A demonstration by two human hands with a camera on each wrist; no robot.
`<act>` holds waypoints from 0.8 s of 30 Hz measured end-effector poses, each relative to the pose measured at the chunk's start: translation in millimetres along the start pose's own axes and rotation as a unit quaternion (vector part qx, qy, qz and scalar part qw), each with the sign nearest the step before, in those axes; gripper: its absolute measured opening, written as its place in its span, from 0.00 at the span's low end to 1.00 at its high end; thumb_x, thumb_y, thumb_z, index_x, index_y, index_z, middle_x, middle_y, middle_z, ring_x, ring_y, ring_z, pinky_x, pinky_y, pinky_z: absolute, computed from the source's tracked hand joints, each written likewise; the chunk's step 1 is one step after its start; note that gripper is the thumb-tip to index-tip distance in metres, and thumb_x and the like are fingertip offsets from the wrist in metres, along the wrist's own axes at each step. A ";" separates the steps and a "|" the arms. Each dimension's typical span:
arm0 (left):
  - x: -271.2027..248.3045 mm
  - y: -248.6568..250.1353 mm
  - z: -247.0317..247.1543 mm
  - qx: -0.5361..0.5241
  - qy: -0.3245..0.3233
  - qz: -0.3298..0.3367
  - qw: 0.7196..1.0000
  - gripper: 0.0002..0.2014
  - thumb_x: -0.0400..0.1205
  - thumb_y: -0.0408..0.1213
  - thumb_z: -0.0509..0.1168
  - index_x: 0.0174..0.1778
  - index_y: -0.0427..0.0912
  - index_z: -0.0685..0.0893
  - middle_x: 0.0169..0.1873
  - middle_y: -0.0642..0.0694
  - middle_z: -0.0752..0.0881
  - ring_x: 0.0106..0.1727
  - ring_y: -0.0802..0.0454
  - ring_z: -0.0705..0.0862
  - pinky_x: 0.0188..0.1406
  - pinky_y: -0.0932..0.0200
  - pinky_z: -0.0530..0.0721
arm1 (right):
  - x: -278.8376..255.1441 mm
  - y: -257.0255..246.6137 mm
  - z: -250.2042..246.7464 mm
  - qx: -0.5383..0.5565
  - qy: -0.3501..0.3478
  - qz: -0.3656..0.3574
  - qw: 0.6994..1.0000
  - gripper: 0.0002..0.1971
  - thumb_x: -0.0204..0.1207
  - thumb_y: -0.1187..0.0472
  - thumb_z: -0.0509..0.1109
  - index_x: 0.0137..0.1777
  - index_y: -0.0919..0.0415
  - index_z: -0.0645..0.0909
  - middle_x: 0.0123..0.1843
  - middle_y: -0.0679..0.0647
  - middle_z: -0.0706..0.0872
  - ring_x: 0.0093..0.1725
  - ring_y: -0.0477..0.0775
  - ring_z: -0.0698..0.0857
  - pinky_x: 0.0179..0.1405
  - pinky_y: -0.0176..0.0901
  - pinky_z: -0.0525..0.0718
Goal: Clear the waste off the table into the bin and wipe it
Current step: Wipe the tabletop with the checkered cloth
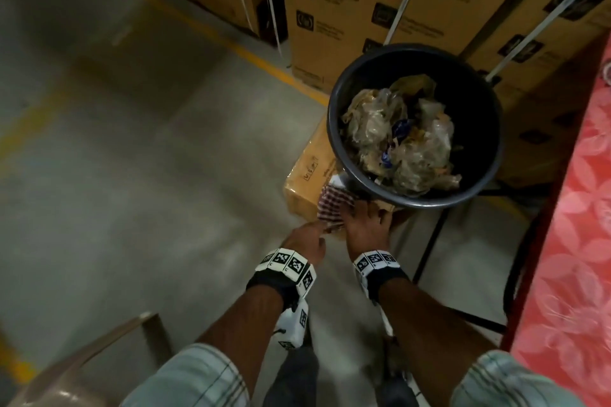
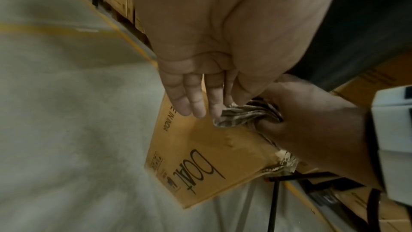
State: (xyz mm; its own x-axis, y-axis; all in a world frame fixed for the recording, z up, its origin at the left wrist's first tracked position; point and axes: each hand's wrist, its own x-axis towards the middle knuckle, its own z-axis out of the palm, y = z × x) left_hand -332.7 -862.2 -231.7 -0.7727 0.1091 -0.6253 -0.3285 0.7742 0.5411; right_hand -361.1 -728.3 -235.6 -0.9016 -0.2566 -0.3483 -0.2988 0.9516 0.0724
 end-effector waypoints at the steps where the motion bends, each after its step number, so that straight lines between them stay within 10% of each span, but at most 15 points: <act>1: 1.8 -1.6 1.7 0.001 -0.005 0.001 1.000 0.21 0.84 0.34 0.58 0.75 0.48 0.75 0.70 0.41 0.80 0.68 0.42 0.80 0.68 0.52 0.79 | -0.8 -0.1 3.9 0.004 -0.014 0.000 1.000 0.21 0.64 0.64 0.72 0.58 0.54 0.82 0.51 0.62 0.83 0.48 0.67 0.83 0.46 0.60 0.78; 15: -2.8 4.6 -2.6 -0.037 -0.013 0.021 0.999 0.23 0.84 0.33 0.59 0.75 0.53 0.73 0.72 0.44 0.80 0.70 0.45 0.79 0.70 0.56 0.76 | -12.7 16.5 1.6 0.073 -0.019 0.005 0.997 0.20 0.61 0.73 0.71 0.55 0.61 0.84 0.49 0.69 0.84 0.46 0.71 0.84 0.41 0.58 0.85; 24: -18.4 16.5 -2.8 -0.021 -0.023 0.009 0.999 0.24 0.85 0.33 0.59 0.79 0.50 0.70 0.74 0.41 0.77 0.71 0.42 0.79 0.70 0.52 0.77 | -26.8 15.0 -8.0 0.096 -0.067 -0.003 0.993 0.20 0.76 0.69 0.58 0.68 0.60 0.72 0.66 0.63 0.75 0.64 0.65 0.76 0.60 0.53 0.77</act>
